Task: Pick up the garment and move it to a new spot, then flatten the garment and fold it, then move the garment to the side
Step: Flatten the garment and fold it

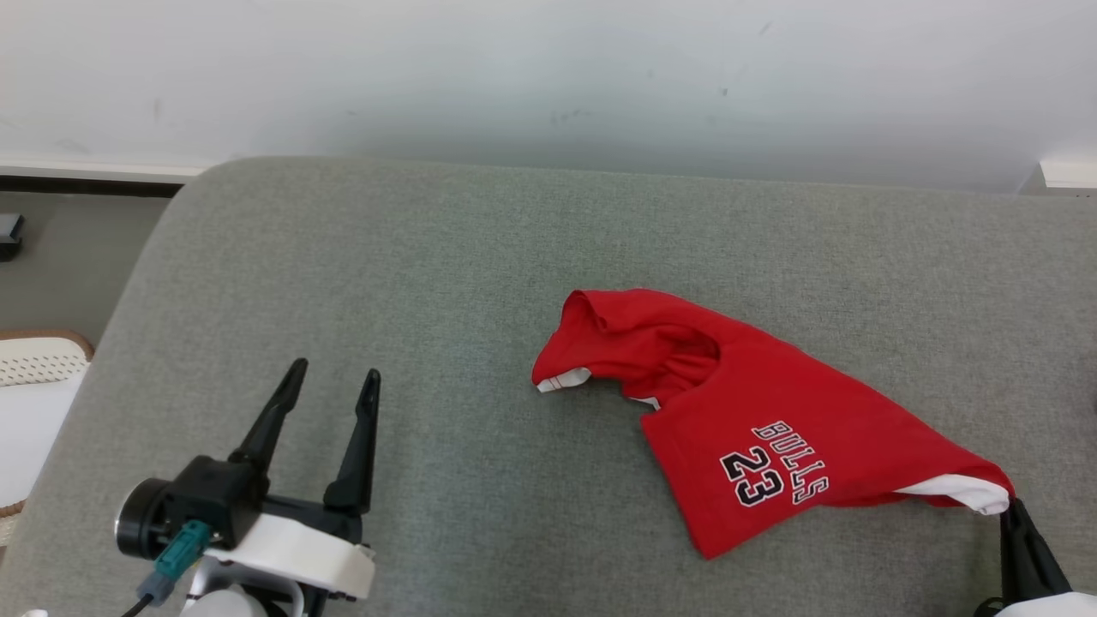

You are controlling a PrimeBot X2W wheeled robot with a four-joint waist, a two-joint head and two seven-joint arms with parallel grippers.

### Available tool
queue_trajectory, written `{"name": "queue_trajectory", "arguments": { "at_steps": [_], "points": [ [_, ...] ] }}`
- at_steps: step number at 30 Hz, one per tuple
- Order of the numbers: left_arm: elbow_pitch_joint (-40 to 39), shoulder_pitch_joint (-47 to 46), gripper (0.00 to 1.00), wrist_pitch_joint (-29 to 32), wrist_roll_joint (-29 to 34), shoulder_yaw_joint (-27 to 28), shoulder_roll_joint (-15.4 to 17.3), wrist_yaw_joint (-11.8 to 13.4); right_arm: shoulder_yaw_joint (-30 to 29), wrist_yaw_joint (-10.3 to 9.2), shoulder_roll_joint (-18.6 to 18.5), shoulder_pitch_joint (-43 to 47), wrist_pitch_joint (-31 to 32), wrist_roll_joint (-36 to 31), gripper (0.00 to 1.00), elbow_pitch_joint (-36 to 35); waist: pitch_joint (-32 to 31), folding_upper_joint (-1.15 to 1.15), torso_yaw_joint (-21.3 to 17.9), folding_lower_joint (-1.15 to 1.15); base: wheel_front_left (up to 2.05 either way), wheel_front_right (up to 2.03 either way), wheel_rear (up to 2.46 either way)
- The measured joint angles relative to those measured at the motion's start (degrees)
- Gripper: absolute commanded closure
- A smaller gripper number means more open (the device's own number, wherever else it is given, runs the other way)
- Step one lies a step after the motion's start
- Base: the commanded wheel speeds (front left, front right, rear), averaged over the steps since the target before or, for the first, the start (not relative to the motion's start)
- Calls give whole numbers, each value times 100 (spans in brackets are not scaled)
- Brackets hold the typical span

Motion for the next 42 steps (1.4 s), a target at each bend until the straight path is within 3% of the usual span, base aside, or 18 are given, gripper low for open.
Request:
{"name": "queue_trajectory", "arguments": {
  "at_steps": [2, 3, 4, 5, 12, 21, 37, 42],
  "points": [
    [5, 0, 0, 0, 0, -13, 1, 0, 46, 0, 0, -98, -125, 5, 100, 209, 6, 0, -3, 0, 0, 0, 0],
    [12, 1, 0, 0, 0, -21, 1, -1, 64, 0, 0, -129, -181, 4, 91, 293, 2, 0, -3, 0, 0, 0, 0],
    [16, 1, 0, 0, 0, -27, 1, -1, 75, 0, 1, -138, -252, -14, 38, 332, -4, 0, -4, 0, 0, 0, 0],
    [19, 1, 0, 0, 0, -33, 3, -1, 74, 0, 2, -149, -316, -15, 0, 332, -8, 0, -5, 0, 0, 0, 0],
    [40, 51, 0, 0, -13, -46, 19, 18, 80, 0, -1, -8, -556, -424, 0, -690, -109, 0, -5, 0, 0, 0, 0],
    [-24, 231, 0, -1, -19, -49, 47, 132, 602, 0, -1, 478, 79, -805, 0, -2363, -289, 0, -63, 0, 0, 0, 0],
    [-178, 403, 0, 27, -33, -134, 88, 234, 682, 0, -2, 781, 237, -576, 0, -2649, -329, 0, -60, 0, 0, 0, 0],
    [-377, 30, 0, 345, 200, -742, -78, -66, 582, 0, -2, 767, 267, -584, 0, -2717, -211, 0, -41, 0, 0, 0, 0]
  ]
}}
